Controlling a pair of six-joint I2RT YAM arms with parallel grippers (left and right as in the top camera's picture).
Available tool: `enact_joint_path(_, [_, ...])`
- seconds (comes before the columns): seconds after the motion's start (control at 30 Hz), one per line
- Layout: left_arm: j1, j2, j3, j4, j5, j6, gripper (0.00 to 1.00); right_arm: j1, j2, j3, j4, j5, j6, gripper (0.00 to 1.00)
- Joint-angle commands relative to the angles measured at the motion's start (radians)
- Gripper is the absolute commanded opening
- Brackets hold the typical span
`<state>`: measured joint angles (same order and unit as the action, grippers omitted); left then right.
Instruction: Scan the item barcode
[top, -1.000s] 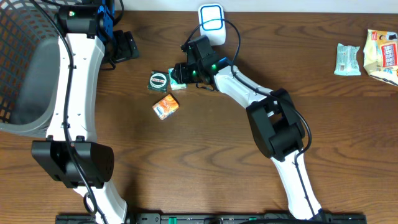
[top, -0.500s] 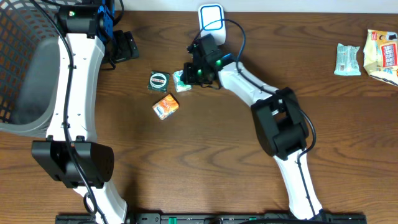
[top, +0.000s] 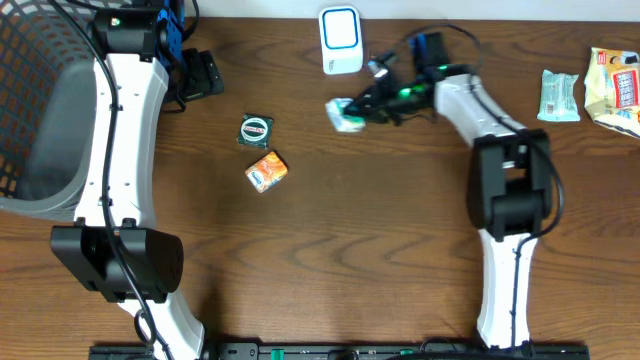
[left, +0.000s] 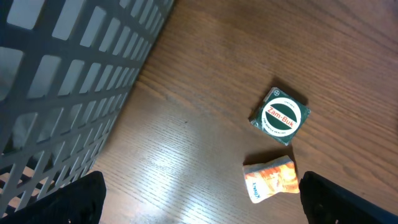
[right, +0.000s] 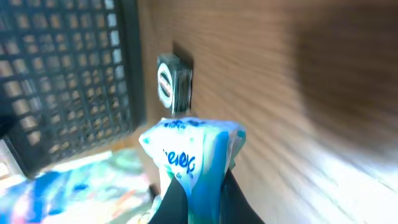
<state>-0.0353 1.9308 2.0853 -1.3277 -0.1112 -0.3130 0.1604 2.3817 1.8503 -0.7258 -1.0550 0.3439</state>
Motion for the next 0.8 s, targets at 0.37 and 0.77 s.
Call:
enact_joint_path(0.37, [0.002, 0.010, -0.006, -0.003, -0.012, 0.008, 0.98, -0.056, -0.075, -0.005, -0.312, 0.653, -0.147, 0.41])
enact_joint_path(0.77, [0.002, 0.010, -0.006, -0.003, -0.012, 0.008, 0.98, 0.069, -0.350, -0.003, -0.324, 0.924, -0.218, 0.56])
